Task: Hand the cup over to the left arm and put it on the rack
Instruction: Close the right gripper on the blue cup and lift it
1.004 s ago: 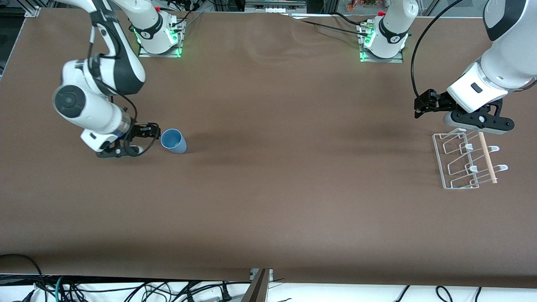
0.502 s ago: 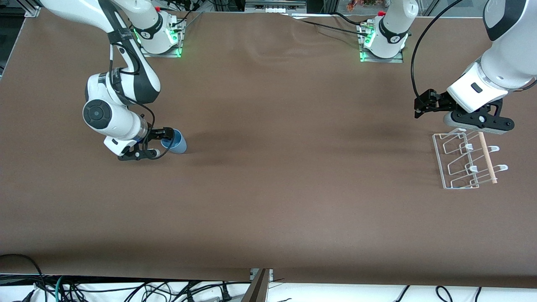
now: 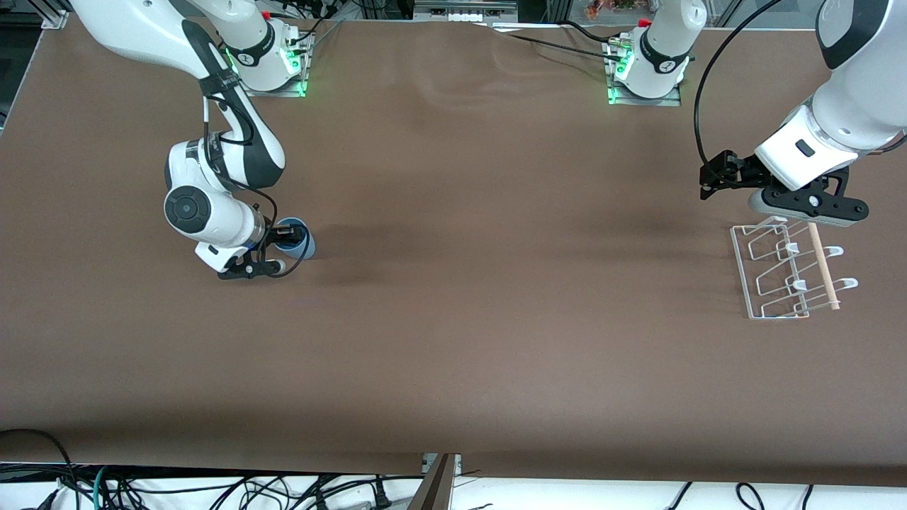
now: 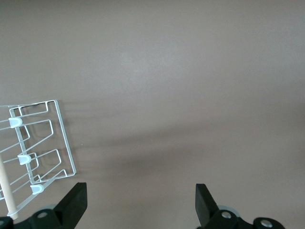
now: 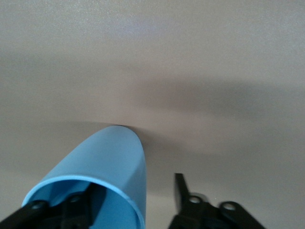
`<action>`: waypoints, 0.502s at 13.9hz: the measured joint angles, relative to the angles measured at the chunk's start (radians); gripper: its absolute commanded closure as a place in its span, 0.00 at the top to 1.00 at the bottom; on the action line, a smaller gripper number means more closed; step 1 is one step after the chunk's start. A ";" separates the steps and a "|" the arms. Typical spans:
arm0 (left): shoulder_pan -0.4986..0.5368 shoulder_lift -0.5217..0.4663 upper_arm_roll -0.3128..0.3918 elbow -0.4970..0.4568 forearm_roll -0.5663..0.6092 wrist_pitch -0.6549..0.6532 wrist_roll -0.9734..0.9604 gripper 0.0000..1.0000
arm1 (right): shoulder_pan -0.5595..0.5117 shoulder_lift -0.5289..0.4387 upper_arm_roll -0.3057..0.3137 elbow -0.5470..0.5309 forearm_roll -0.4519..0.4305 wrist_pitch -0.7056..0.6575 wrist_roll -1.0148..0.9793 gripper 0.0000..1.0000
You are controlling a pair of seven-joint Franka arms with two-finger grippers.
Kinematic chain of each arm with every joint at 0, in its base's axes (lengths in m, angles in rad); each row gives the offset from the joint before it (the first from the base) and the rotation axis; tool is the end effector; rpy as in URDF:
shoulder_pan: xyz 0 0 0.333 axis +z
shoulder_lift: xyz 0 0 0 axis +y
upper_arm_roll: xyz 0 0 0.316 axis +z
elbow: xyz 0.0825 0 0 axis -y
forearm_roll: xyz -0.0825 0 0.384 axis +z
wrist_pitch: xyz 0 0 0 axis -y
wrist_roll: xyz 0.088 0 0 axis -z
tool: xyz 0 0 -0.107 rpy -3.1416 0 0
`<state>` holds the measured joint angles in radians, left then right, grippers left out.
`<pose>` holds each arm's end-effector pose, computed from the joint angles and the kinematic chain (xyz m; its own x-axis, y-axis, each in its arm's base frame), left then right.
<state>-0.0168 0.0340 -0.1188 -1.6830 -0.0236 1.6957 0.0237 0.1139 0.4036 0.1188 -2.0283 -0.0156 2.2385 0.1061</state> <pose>0.5654 -0.0784 0.5630 0.9876 -0.1557 -0.0205 -0.1551 -0.9875 0.0279 0.5635 0.1322 0.2333 0.9726 0.1311 -0.1919 0.1305 -0.9913 -0.0161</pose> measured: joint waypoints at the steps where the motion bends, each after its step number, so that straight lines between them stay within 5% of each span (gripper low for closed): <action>1: 0.000 0.000 0.000 0.000 0.000 0.000 0.000 1.00 | 0.000 0.000 0.000 0.003 0.000 0.000 0.000 0.00; 7: 0.000 0.000 0.000 0.000 0.000 0.000 0.000 1.00 | 0.005 0.001 0.000 0.022 0.000 -0.001 0.039 0.00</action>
<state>-0.0168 0.0340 -0.1188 -1.6830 -0.0236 1.6956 0.0237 0.1193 0.4047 0.1189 -2.0065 -0.0155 2.2374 0.1450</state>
